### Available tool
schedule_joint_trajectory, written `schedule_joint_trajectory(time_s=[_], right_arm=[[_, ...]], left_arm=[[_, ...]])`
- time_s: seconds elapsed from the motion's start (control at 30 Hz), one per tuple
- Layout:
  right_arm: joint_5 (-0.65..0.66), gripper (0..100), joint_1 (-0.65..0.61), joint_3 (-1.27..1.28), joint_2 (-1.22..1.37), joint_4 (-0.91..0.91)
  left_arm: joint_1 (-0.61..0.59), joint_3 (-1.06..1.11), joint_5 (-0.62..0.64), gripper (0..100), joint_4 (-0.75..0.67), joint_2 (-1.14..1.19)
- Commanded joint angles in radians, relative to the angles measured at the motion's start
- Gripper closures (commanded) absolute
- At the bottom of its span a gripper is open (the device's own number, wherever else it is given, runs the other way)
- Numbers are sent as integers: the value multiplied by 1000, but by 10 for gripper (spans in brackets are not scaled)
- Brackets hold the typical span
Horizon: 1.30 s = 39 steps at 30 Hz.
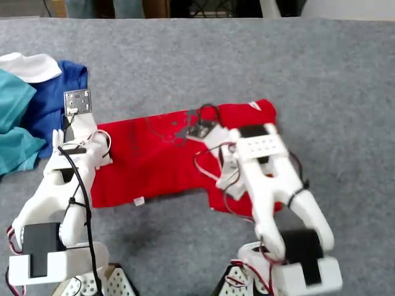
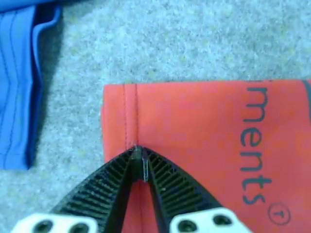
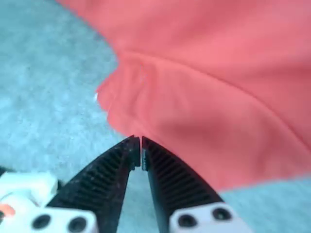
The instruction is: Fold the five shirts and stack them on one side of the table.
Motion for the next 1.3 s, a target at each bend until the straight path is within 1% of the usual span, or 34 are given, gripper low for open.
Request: schedule_joint_trajectory(time_s=[0.0, 0.07, 0.17, 0.23, 0.3, 0.4, 0.5, 0.57, 0.63, 0.73, 0.83, 0.93, 1.03, 1.17, 1.27], right_arm=[[87, 985, 57, -189, -166, 137], [97, 985, 110, -280, -196, 126], [89, 985, 190, -374, -142, 74], [43, 985, 218, -417, -73, 44], [6, 985, 218, -446, -1, -15], [-71, 985, 250, -452, 137, -170], [-110, 985, 282, -453, 275, -284], [-129, 985, 311, -453, 366, -356], [-124, 985, 336, -453, 449, -414], [-123, 985, 377, -475, 553, -473], [-123, 985, 411, -544, 627, -465], [-121, 985, 410, -611, 638, -379], [-120, 985, 393, -674, 638, -284], [-35, 985, 359, -769, 596, -89], [-52, 985, 339, -837, 545, -54]], left_arm=[[-35, -107, 6, 971, 52, -41], [-39, -147, 6, 971, 101, -66], [-41, -205, 6, 971, 149, -106], [-30, -225, 8, 971, 147, -109], [-10, -216, 11, 971, 86, -91], [10, -180, 12, 971, -61, -5], [15, -136, 8, 971, -242, 149], [5, -145, 6, 971, -341, 241], [-36, -188, 8, 971, -358, 267], [-61, -246, 6, 971, -295, 276], [-62, -265, 6, 971, -273, 292], [-61, -262, -5, 971, -273, 295], [-61, -266, -71, 971, -279, 299], [-61, -260, -132, 971, -310, 296], [-64, -255, -138, 971, -339, 296]])
